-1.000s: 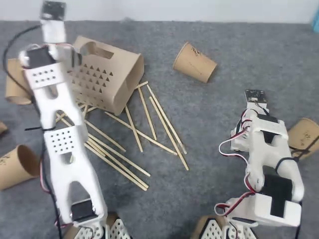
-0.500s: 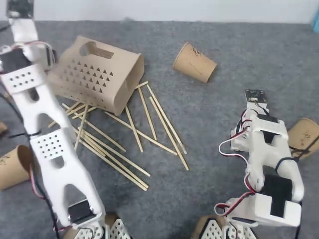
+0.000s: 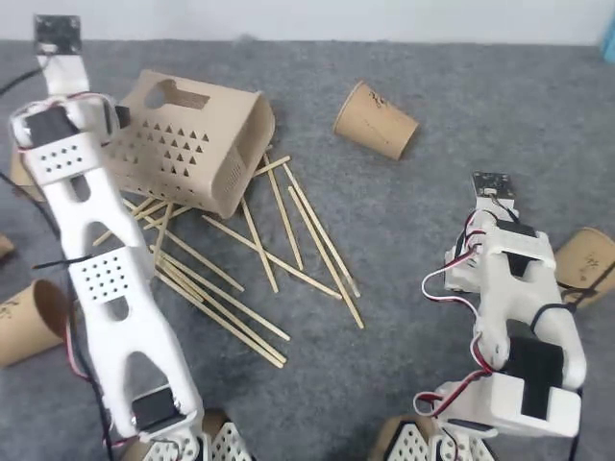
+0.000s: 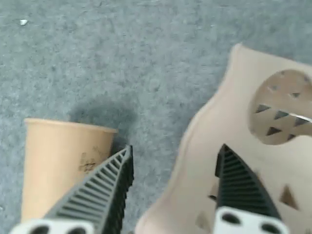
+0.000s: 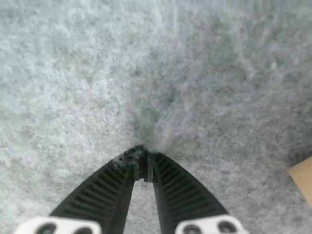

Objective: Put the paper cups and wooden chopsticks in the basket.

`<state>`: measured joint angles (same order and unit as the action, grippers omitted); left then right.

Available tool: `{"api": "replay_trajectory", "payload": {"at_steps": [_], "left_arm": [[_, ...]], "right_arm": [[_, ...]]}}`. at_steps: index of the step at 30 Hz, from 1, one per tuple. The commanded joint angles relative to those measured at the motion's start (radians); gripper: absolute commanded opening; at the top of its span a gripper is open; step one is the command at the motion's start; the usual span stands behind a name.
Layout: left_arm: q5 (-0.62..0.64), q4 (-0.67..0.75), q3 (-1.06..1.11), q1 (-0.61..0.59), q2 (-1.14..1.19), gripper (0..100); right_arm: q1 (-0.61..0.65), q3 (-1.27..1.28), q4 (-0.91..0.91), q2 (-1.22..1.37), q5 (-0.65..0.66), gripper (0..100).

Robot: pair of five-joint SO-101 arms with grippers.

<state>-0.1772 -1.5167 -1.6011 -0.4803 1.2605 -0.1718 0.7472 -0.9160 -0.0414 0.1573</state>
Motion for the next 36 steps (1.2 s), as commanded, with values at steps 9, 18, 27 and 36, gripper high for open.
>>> {"api": "replay_trajectory", "payload": {"at_steps": [9, 18, 27, 36], "left_arm": [[0.101, -0.064, -0.077, 0.15, 0.034, 27], [0.103, -0.064, -0.041, 0.218, 0.077, 27], [0.313, 0.003, -0.044, 0.221, 0.127, 27], [0.641, 0.098, -0.077, 0.203, 0.086, 27]], "right_arm": [[0.013, 0.002, 0.024, -0.041, 0.017, 0.8], [0.013, 0.002, 0.024, -0.041, 0.02, 0.8], [0.013, 0.002, 0.024, -0.041, 0.021, 0.8], [0.015, 0.002, 0.024, -0.041, 0.031, 0.8]]}}
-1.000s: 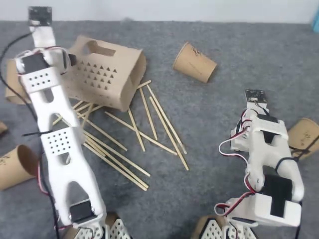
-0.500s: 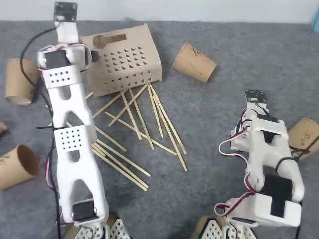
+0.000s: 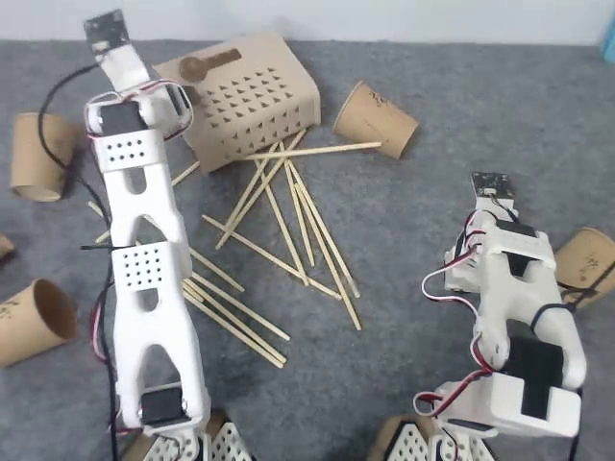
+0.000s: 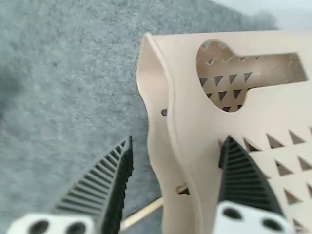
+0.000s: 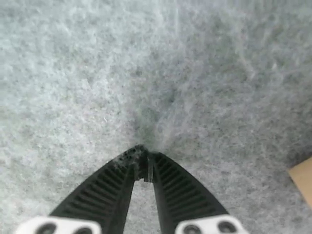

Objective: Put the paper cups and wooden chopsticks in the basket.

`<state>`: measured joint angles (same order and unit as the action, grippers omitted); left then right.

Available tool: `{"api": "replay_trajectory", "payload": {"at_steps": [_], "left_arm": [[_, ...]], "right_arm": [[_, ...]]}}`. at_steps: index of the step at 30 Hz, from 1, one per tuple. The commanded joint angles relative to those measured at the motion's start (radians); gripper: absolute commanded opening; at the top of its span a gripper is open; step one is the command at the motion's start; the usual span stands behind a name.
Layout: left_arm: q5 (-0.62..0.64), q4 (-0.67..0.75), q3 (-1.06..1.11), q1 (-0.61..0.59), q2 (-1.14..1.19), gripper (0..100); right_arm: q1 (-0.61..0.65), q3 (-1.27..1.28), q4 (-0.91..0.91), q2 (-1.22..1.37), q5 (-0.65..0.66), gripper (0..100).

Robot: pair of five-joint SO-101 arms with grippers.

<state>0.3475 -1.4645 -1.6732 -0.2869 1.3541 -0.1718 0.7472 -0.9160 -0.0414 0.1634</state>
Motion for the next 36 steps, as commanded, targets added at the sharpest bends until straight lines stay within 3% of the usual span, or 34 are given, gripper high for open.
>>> {"api": "replay_trajectory", "payload": {"at_steps": [1, 5, 11, 18, 28, 36], "left_arm": [[0.117, 0.058, -0.005, 0.012, -0.005, 27], [0.123, 0.095, -0.007, 0.015, -0.008, 27], [0.238, 0.203, -0.008, 0.017, -0.041, 27], [0.238, 0.242, -0.005, 0.051, -0.081, 27], [0.238, 0.586, -0.005, 0.031, 0.163, 27], [0.239, 0.6, -0.005, 0.031, 0.186, 27]], "right_arm": [[0.015, 0.002, 0.022, -0.041, 0.038, 0.8], [0.022, 0.002, 0.019, -0.042, 0.055, 0.8], [0.035, 0.002, 0.019, -0.042, 0.057, 0.8], [0.035, 0.002, 0.018, -0.042, 0.058, 0.8], [0.036, 0.002, 0.015, -0.042, 0.083, 0.8], [0.038, 0.002, 0.015, -0.042, 0.083, 0.8]]}}
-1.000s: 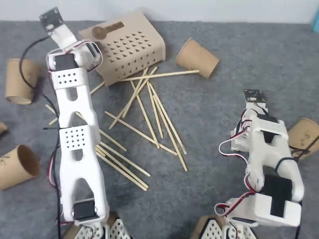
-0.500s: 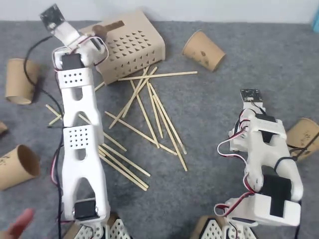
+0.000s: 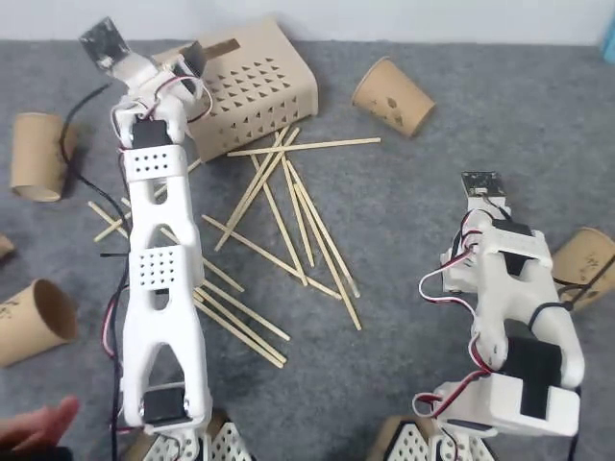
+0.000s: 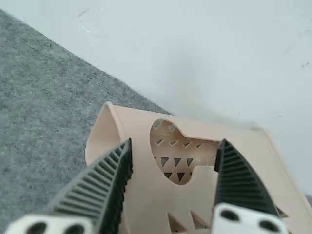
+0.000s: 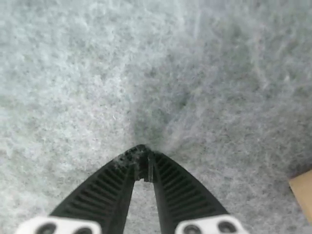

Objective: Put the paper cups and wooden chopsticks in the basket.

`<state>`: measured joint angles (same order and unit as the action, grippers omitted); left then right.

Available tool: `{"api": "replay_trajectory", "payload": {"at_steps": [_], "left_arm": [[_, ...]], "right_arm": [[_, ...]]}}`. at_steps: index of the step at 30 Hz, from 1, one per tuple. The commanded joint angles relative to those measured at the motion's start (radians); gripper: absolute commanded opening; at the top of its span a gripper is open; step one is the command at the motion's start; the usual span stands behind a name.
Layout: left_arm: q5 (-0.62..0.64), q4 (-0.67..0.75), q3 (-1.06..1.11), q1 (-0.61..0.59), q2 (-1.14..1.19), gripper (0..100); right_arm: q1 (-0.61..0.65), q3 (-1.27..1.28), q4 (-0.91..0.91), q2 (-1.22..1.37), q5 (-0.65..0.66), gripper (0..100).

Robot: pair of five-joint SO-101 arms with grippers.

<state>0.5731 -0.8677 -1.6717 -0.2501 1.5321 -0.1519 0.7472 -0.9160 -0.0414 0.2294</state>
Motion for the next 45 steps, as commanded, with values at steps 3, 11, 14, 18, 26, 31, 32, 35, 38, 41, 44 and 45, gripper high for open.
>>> {"api": "replay_trajectory", "payload": {"at_steps": [3, 11, 14, 18, 26, 31, 32, 35, 38, 41, 44, 45], "left_arm": [[0.014, 0.008, -0.01, -0.005, -0.006, 18], [0.014, -0.091, -0.01, -0.014, -0.13, 1], [0.014, -0.172, -0.008, -0.015, -0.203, 1], [0.048, -0.293, -0.007, -0.015, -0.31, 1], [0.129, -0.422, -0.007, -0.068, -0.416, 1], [0.129, -0.473, -0.008, -0.107, -0.391, 2], [0.129, -0.477, -0.01, -0.109, -0.385, 4], [0.163, -0.497, -0.012, -0.109, -0.37, 21], [0.213, -0.548, -0.012, -0.109, -0.373, 40], [0.215, -0.611, -0.013, -0.103, -0.376, 45], [0.215, -0.674, -0.013, -0.103, -0.377, 45], [0.215, -0.698, -0.013, -0.103, -0.382, 45]], "right_arm": [[0.018, 0.002, 0.015, -0.042, 0.015, 0.8], [0.018, 0.002, 0.015, -0.042, 0.014, 0.8], [0.018, 0.002, 0.013, -0.042, 0.014, 0.8], [0.018, 0.003, 0.013, -0.042, 0.014, 0.8], [0.018, 0.003, 0.013, -0.042, 0.017, 0.8], [0.028, 0.005, 0.013, -0.042, 0.017, 0.8], [0.033, 0.008, 0.013, -0.042, 0.017, 0.8], [0.033, 0.023, 0.021, -0.062, 0.018, 0.8], [0.033, 0.075, 0.056, -0.111, 0.018, 0.8], [0.041, 0.124, 0.093, -0.168, 0.018, 0.8], [0.058, 0.167, 0.125, -0.209, 0.02, 0.8], [0.058, 0.176, 0.133, -0.22, 0.02, 0.8]]}}
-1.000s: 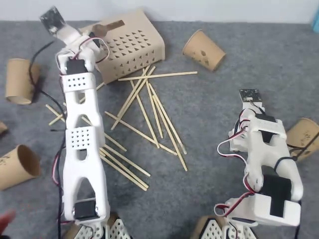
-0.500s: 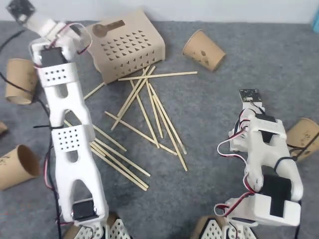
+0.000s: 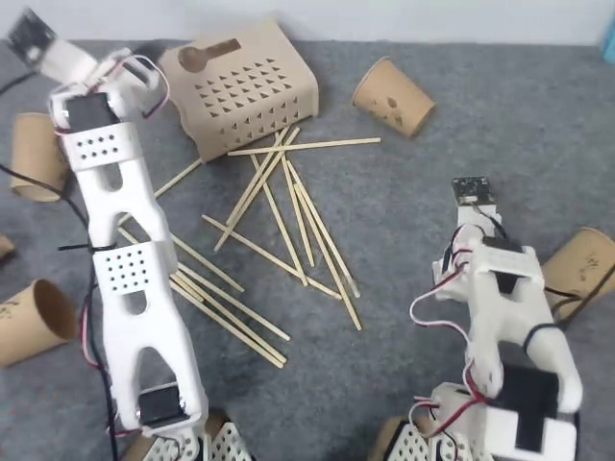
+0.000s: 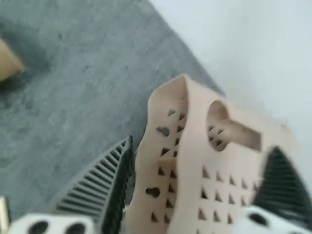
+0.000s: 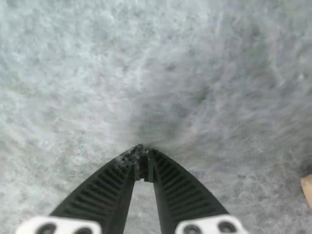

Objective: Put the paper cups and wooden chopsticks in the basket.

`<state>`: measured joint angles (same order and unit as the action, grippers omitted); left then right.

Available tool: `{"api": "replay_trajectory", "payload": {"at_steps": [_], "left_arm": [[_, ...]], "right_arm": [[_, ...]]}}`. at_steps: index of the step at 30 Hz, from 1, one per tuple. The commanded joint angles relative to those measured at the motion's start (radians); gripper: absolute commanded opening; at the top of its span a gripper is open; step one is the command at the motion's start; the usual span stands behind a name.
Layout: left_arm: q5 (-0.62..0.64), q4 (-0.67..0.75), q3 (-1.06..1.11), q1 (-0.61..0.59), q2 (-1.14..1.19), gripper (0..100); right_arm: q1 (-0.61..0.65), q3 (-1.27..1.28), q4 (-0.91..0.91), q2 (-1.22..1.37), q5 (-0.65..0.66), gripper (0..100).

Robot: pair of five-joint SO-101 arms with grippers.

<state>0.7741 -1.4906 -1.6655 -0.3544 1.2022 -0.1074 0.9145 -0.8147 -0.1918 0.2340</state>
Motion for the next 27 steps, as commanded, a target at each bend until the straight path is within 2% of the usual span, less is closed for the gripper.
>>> {"api": "replay_trajectory", "payload": {"at_steps": [1, 6, 12, 14, 22, 27], "left_arm": [[0.012, -0.106, -0.019, 0.003, -0.066, 45], [0.008, -0.275, -0.016, 0.046, -0.193, 45], [-0.008, -0.275, -0.004, 0.06, -0.33, 45], [-0.008, -0.275, 0.061, 0.06, -0.376, 45], [-0.011, -0.262, 0.74, 0.101, -0.767, 45], [-0.011, -0.095, 1.087, 0.123, -0.996, 45]], "right_arm": [[0.013, 0.015, 0.035, -0.074, 0.015, 0.8], [0.013, 0.017, 0.035, -0.077, 0.015, 0.8], [0.013, 0.017, 0.035, -0.081, 0.015, 0.8], [0.013, 0.017, 0.035, -0.081, 0.015, 0.8], [0.013, 0.021, 0.033, -0.085, 0.043, 0.8], [0.013, 0.021, 0.028, -0.087, 0.048, 0.8]]}}
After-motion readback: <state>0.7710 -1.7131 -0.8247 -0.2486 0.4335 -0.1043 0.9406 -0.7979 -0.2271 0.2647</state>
